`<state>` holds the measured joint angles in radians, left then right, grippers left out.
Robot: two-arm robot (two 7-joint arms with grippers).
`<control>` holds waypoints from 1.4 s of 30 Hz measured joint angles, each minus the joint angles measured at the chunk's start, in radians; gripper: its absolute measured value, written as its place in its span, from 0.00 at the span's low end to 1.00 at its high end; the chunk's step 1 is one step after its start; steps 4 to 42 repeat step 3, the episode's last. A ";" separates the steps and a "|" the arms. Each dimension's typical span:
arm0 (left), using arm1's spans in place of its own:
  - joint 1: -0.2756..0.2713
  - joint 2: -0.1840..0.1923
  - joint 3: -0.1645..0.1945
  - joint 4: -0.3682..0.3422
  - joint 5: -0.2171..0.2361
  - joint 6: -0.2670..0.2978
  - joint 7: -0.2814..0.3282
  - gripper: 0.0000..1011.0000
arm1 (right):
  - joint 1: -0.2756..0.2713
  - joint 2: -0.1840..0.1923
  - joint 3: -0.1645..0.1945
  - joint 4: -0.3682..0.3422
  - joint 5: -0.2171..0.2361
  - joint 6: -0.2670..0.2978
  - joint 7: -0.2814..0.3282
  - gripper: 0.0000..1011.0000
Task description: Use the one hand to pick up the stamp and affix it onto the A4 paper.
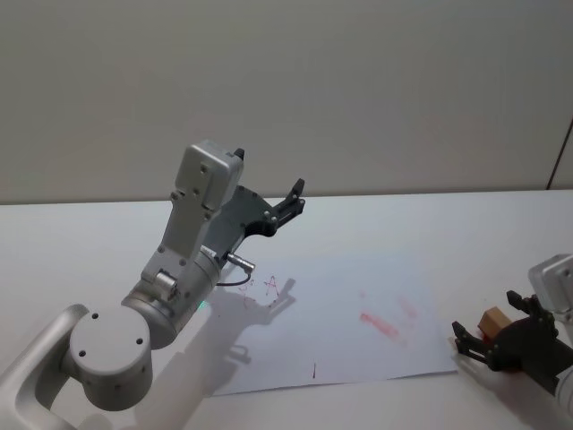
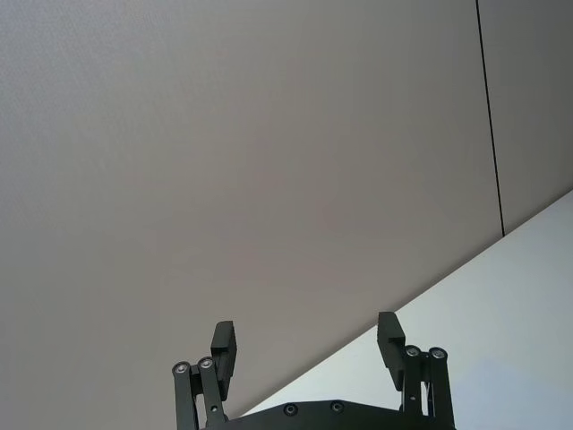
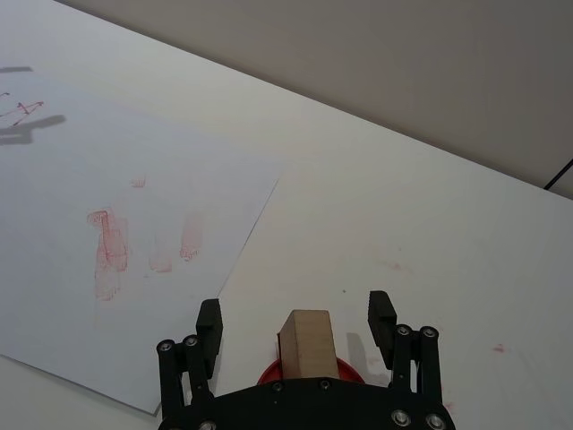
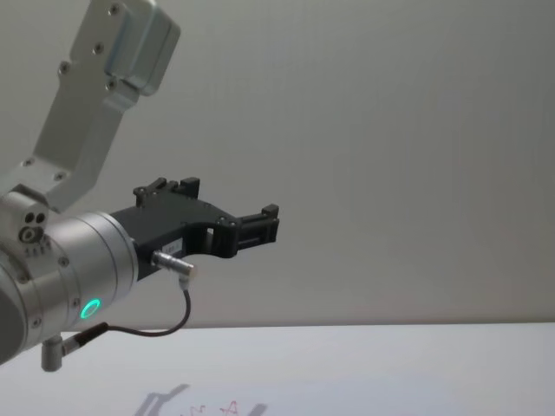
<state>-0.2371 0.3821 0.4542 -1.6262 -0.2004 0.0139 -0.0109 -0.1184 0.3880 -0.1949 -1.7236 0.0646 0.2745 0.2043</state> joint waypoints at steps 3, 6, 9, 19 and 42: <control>0.000 0.000 0.000 0.000 0.000 0.000 0.000 0.99 | 0.000 0.000 0.000 0.000 0.000 0.000 0.000 0.99; 0.000 0.000 0.000 0.000 0.000 0.000 0.000 0.99 | 0.000 0.000 0.000 0.000 0.000 0.000 0.000 0.99; 0.000 0.000 0.000 0.000 0.000 0.000 0.000 0.99 | 0.000 0.000 0.000 0.000 0.000 0.000 0.000 0.99; 0.000 0.000 0.000 0.000 0.000 0.000 0.000 0.99 | 0.000 0.000 0.000 0.000 0.000 0.000 0.000 0.99; 0.000 0.000 0.000 0.000 0.000 0.000 0.000 0.99 | 0.000 0.000 0.000 0.000 0.000 0.000 0.000 0.99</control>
